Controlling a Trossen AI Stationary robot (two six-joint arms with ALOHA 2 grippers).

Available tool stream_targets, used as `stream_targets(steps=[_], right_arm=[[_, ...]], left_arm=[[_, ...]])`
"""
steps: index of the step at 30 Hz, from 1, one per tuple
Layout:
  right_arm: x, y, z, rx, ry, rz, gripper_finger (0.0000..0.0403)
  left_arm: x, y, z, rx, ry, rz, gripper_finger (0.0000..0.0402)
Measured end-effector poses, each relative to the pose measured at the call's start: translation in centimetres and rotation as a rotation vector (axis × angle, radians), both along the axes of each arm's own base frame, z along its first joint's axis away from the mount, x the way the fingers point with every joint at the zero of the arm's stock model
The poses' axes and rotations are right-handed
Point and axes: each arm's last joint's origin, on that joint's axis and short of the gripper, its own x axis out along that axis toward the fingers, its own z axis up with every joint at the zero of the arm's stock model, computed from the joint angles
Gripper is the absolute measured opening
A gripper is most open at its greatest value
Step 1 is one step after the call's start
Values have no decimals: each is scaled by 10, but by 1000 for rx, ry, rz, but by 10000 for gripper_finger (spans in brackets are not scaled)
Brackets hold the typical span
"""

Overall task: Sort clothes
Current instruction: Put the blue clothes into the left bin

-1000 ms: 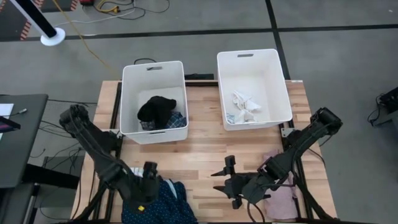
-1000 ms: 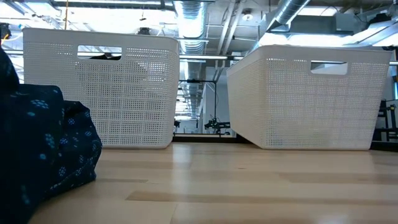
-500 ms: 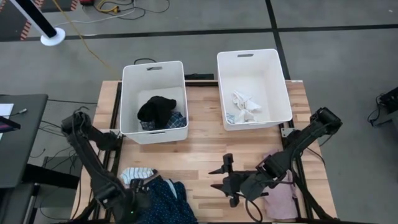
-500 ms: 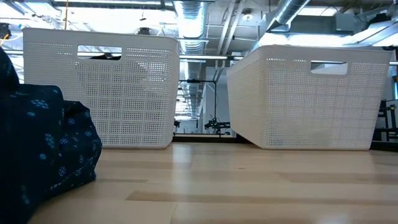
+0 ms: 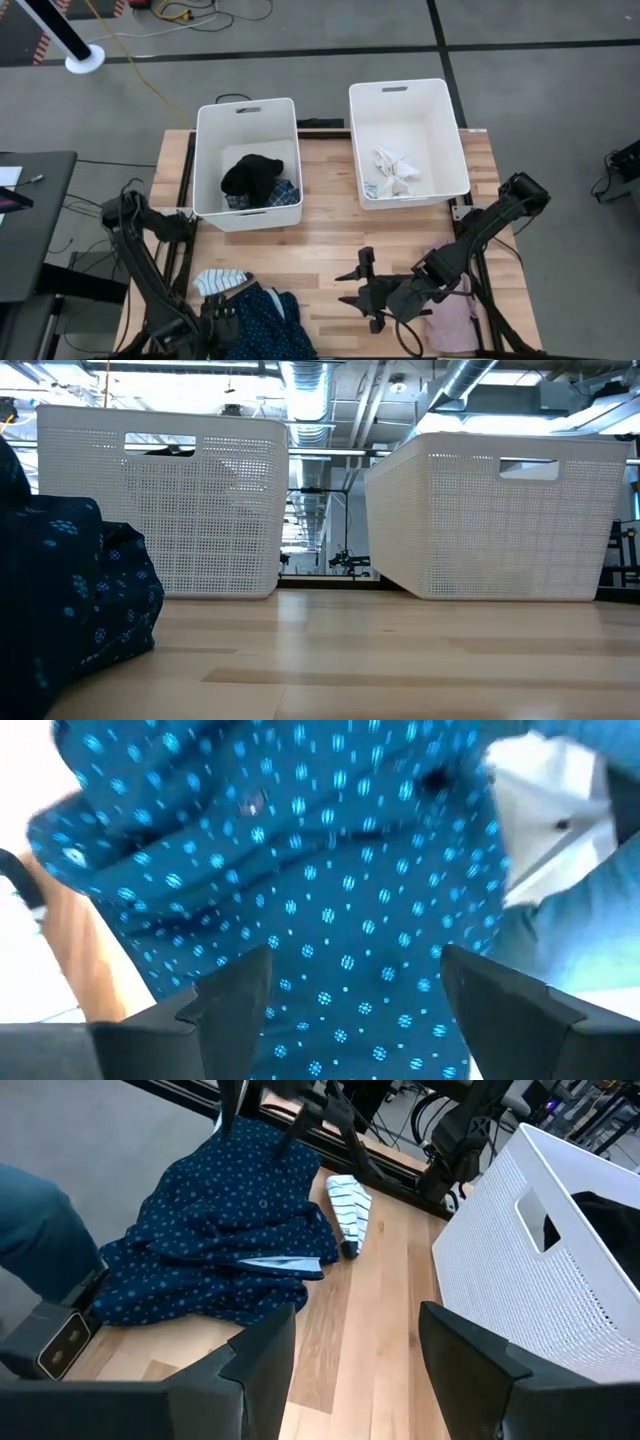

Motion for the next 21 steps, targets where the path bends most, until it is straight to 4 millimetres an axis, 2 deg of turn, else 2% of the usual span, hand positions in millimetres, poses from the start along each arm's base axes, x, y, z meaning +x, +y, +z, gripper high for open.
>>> stream_targets(steps=[5,16,18,21], right_arm=[[0,1,0,4,0,2,226],[-1,2,0,11,-2,9,226],[-2,3,0,11,-1,12,226],[-2,4,0,15,0,14,226]], left_arm=[[2,-7,-20,36,70,-19,291],[13,-8,-47,111,95,-77,287],[17,-9,-51,120,94,-102,272],[22,-9,-60,128,96,-144,223]])
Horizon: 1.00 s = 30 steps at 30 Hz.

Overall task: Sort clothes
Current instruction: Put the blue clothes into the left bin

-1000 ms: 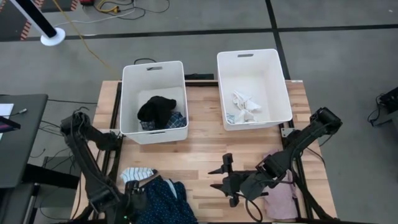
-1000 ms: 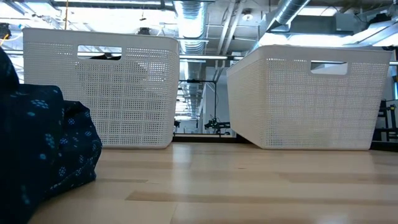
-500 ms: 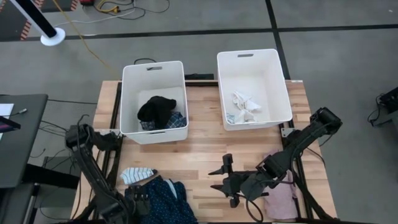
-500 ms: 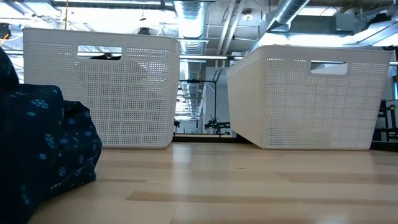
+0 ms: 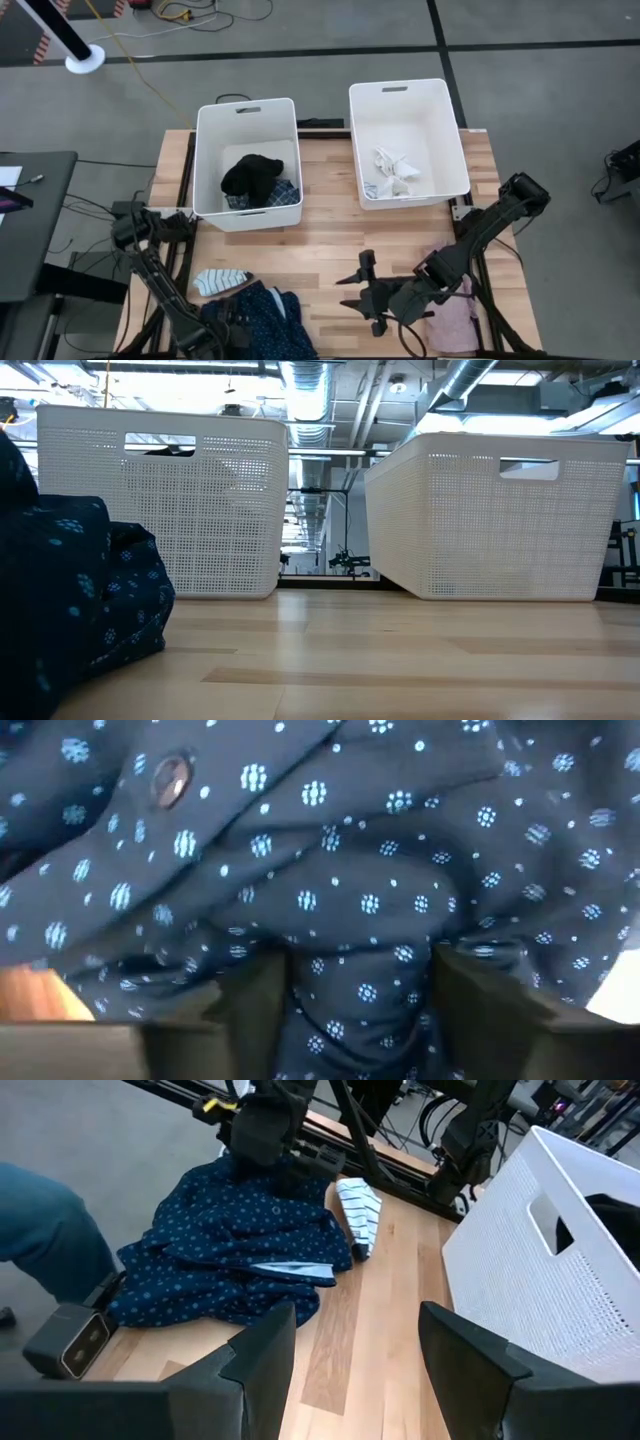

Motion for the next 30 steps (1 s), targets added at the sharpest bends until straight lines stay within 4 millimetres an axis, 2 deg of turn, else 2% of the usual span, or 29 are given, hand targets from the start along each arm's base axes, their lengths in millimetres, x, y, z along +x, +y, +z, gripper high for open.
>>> stream_targets(steps=[7,16,21,26,30], right_arm=[[1,2,-4,-6,7,4,226],[8,10,-22,-33,62,37,226],[11,15,-26,-10,66,97,226],[17,24,-35,-16,55,186,226],[27,29,-49,-20,55,207,226]], left_arm=[[9,2,-2,-10,-4,-95,36],[21,10,5,-16,-30,-171,33],[27,23,34,-33,-132,-172,33],[32,45,63,-17,-233,-153,33],[39,63,73,25,-249,-142,33]])
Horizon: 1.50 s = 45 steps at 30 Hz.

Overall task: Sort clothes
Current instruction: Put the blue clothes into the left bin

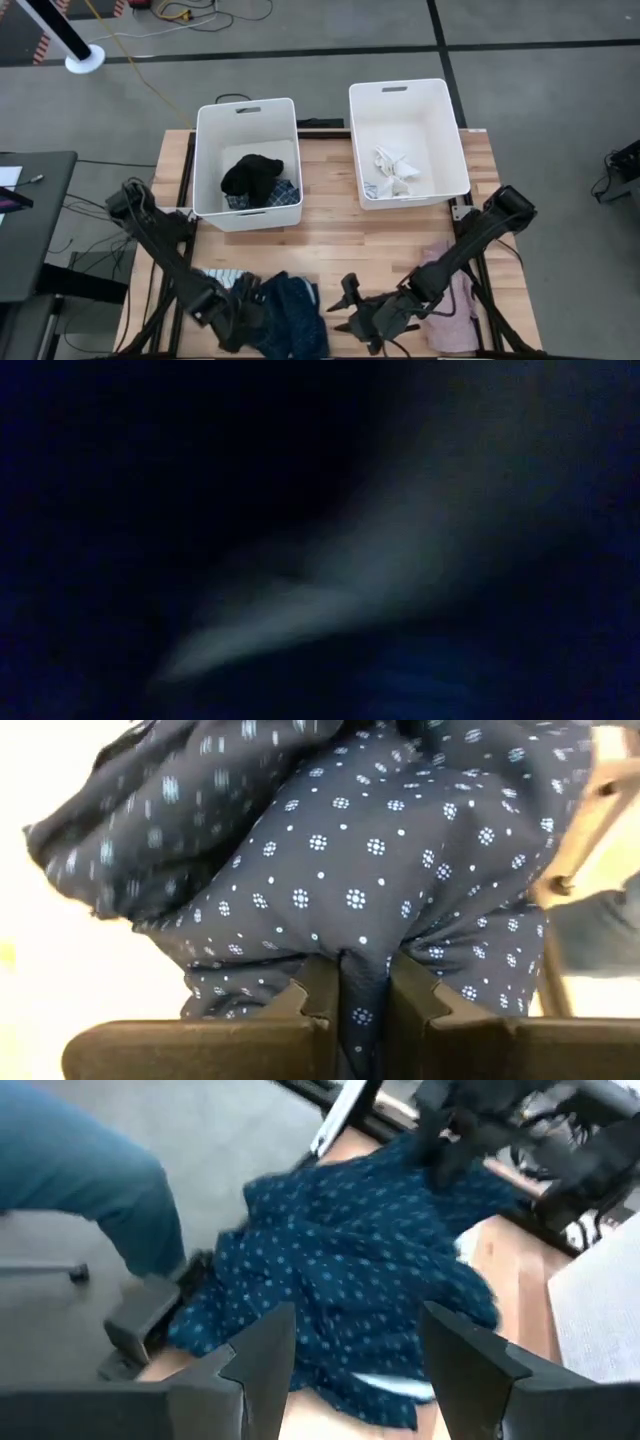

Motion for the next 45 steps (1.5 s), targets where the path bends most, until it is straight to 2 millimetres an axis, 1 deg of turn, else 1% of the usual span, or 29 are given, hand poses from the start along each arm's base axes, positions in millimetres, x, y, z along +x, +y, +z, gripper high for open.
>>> stream_targets(steps=[6,10,13,16,20,26,30,34,35,41,45], right_arm=[[19,2,-29,10,17,-5,226],[32,-3,-47,49,32,-54,228],[41,-9,-58,59,45,-92,238],[47,-14,-63,64,44,-112,257],[50,-19,-63,68,41,-126,281],[54,-27,-64,81,49,-155,306],[57,-29,-71,88,68,-168,314],[64,-32,-82,118,81,-172,316],[65,-32,-87,123,89,-172,316],[78,-38,-108,163,82,-207,316],[81,-47,-110,170,93,-237,316]], left_arm=[[21,24,2,47,-6,0,33],[33,38,1,49,-1,-14,33],[40,47,1,47,8,-23,33],[46,53,1,37,15,-30,33],[53,57,1,6,-14,-46,33],[58,64,-12,-37,-30,-56,33],[60,71,-22,-38,-33,-38,33],[64,76,-26,-49,-62,-26,33],[64,76,-27,-48,-66,-30,33],[67,74,-28,-88,-107,-63,33],[69,71,-26,-120,-143,-78,33]])
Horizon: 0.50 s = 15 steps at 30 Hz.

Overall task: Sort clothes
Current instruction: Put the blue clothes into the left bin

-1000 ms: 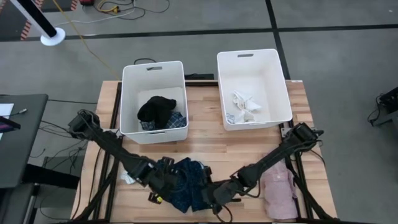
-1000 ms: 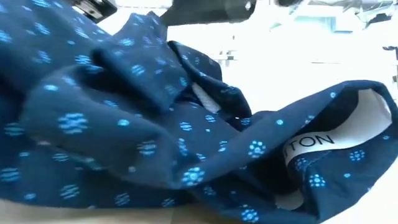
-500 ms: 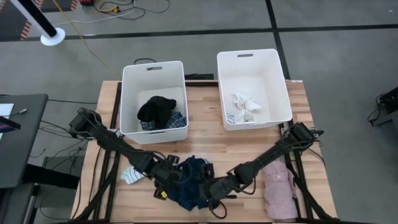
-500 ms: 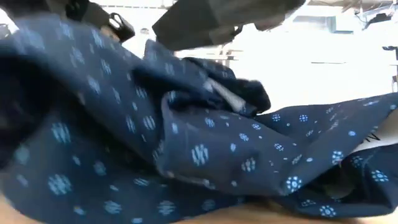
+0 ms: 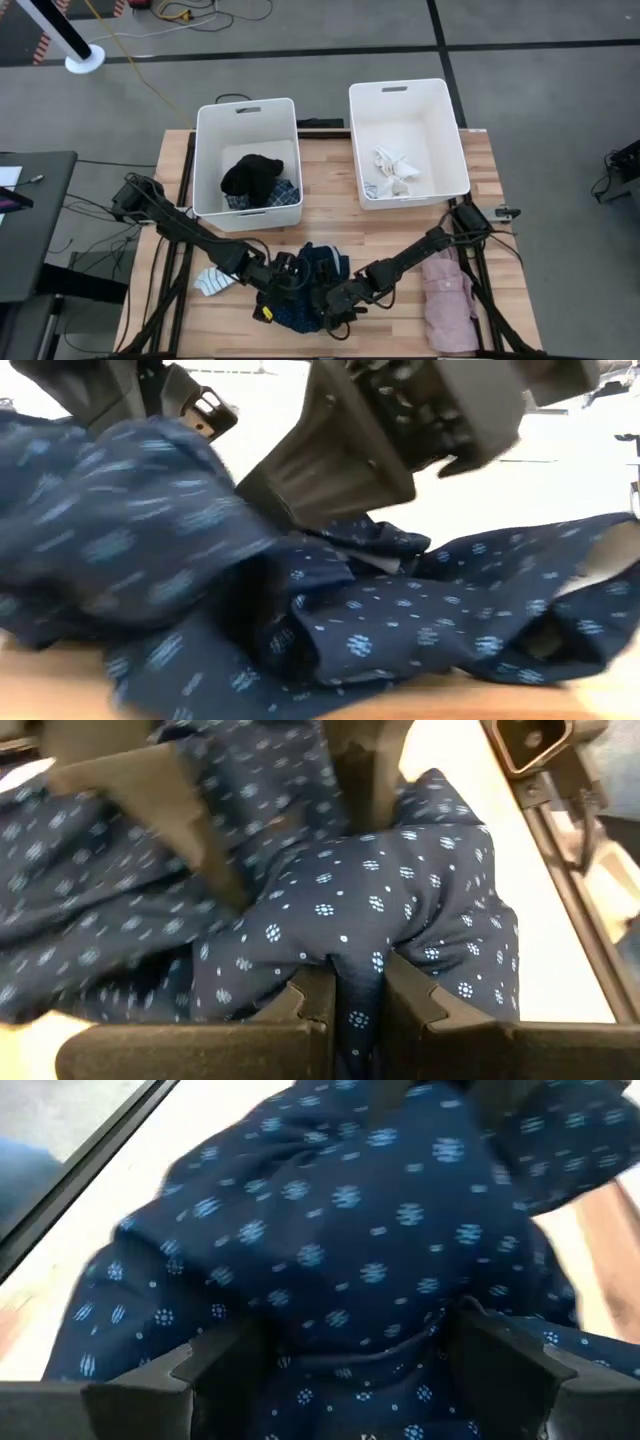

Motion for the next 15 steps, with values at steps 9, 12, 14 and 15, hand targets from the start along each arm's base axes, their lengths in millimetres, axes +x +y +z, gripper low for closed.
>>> stream_targets(steps=[9,12,14,15], right_arm=[[5,-7,-4,0,-6,-19,316],[9,-11,-11,16,-2,-39,315],[10,-13,-19,26,25,-51,310],[11,-15,-26,45,43,-60,305]], left_arm=[[-4,2,-9,0,42,13,33],[-2,3,-14,10,56,19,33],[0,2,-18,13,59,23,33],[2,3,-20,18,59,26,33]])
